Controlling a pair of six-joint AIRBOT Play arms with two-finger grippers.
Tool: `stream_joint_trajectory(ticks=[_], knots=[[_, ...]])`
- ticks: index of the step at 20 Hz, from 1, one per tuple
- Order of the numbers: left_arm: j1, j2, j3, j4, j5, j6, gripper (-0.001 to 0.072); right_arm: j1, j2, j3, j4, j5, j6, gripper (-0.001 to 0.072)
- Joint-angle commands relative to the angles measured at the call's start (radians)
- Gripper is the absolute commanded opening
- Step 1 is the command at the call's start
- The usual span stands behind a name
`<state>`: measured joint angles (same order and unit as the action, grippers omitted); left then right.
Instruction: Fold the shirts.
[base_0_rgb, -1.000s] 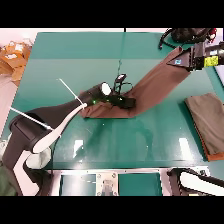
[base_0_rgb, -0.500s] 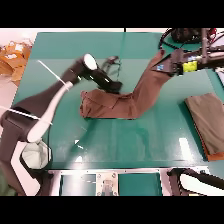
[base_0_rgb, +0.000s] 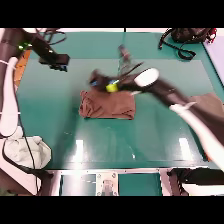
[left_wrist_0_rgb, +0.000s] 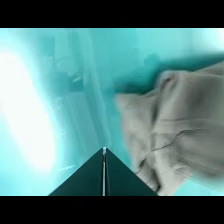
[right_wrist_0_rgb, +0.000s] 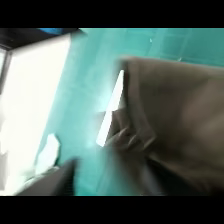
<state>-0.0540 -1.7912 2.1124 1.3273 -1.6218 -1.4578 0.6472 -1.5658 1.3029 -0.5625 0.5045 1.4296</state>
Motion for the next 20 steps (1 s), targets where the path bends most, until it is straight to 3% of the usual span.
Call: stream_joint_trajectory(ticks=[1, 5, 10, 11, 12, 15, 20], knots=[[0.074, 0.024, 0.005, 0.019, -0.053, 0.011, 0.0028, 0.151, -0.185, 0.042, 0.031, -0.233, 0.008, 0.0513], [0.085, 0.024, -0.024, 0.017, -0.062, 0.011, 0.0029, -0.055, -0.088, 0.042, -0.01, -0.032, 0.002, 0.0513], [0.085, 0.026, -0.071, 0.017, -0.061, 0.01, 0.0029, -0.475, 0.041, 0.041, -0.148, 0.477, 0.003, 0.0516], [0.085, 0.026, -0.071, 0.017, -0.062, 0.008, 0.0028, -0.552, 0.041, 0.035, -0.184, 0.566, 0.003, 0.0587], [0.085, 0.026, -0.071, 0.017, -0.062, 0.007, 0.0028, -0.611, 0.041, 0.009, -0.22, 0.609, 0.004, 0.061], [0.085, 0.026, -0.071, 0.018, -0.06, -0.002, 0.0028, -0.713, 0.034, -0.158, -0.233, 0.608, -0.037, 0.0612], [0.085, 0.026, -0.071, 0.02, -0.035, -0.008, 0.0029, -0.64, -0.064, -0.29, -0.119, 0.546, -0.163, 0.0612]])
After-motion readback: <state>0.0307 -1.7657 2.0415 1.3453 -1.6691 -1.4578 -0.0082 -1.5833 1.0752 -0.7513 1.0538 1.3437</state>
